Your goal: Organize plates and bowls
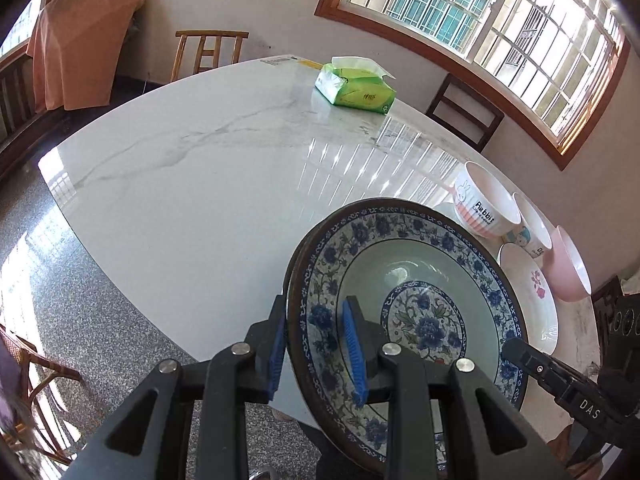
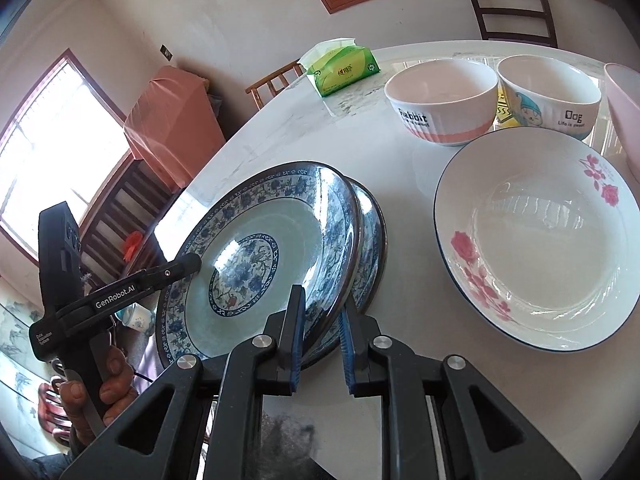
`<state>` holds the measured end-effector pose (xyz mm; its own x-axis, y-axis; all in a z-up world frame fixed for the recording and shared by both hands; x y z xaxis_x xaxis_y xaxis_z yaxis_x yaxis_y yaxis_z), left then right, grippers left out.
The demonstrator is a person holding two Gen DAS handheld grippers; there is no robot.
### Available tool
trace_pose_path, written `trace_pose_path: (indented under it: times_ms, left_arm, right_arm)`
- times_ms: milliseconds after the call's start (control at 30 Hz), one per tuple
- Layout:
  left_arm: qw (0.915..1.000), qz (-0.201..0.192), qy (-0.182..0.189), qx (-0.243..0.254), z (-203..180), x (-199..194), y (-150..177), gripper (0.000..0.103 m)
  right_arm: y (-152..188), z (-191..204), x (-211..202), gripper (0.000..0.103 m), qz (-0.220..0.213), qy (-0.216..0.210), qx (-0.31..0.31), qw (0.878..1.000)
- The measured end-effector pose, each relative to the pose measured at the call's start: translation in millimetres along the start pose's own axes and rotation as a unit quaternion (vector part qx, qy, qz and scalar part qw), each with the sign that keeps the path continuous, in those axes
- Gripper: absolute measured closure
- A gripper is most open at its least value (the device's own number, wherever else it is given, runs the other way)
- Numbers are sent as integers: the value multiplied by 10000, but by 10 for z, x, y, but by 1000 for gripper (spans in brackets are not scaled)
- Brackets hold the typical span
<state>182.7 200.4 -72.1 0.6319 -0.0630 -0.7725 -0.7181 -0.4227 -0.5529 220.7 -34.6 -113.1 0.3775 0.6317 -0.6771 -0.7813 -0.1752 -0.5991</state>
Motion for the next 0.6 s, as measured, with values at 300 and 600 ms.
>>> trace_pose_path:
  times_ms: [300,600]
  left_arm:
    - [10000,36,43,-27,27,66,-37,76]
    - [10000,64,33,-10,36,99,-36,76]
  right_arm:
    - [-11,18,10,86,-11,126,-85,9999]
    - [-36,28,47,85,-16,218,-131,9997]
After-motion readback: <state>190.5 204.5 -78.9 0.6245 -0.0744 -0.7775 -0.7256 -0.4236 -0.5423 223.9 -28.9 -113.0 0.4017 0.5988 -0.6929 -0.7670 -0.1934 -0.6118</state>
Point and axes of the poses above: each gripper's, at about its wrist camera, not at the fingertips, and x roughly the way its jaws point, z to its left, y to its underside, the point moved 6 cm from there along x, roughly the way its jaws point, and after that the axes turned 2 degrees about -x, right-handed, at the moved point
